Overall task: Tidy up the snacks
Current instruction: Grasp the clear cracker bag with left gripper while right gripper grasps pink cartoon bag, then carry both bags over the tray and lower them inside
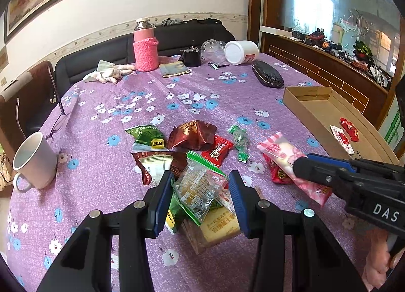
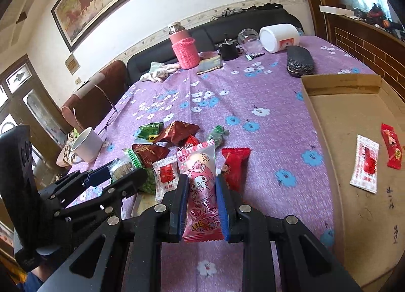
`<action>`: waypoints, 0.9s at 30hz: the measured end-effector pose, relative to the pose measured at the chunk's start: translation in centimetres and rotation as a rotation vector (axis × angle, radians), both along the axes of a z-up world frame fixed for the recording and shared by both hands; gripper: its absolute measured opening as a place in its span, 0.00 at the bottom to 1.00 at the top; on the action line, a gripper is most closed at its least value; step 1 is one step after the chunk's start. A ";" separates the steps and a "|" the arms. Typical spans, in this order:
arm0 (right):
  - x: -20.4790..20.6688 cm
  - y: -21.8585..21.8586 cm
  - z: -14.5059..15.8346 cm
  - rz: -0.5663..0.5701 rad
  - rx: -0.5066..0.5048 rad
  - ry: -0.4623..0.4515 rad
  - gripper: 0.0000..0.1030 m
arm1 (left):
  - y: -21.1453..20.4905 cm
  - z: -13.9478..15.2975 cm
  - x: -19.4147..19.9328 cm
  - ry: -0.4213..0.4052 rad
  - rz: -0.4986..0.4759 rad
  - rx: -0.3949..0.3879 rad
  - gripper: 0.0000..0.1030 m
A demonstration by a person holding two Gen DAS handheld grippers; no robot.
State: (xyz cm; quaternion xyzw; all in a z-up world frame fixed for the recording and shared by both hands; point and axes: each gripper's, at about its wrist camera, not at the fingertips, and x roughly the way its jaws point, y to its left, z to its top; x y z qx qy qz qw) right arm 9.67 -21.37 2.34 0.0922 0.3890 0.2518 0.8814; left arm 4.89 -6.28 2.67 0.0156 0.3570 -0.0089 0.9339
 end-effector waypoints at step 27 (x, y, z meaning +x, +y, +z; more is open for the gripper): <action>-3.2 -1.5 1.6 -0.031 0.003 -0.025 0.22 | -1.0 0.6 -0.9 -0.050 -0.015 0.049 0.42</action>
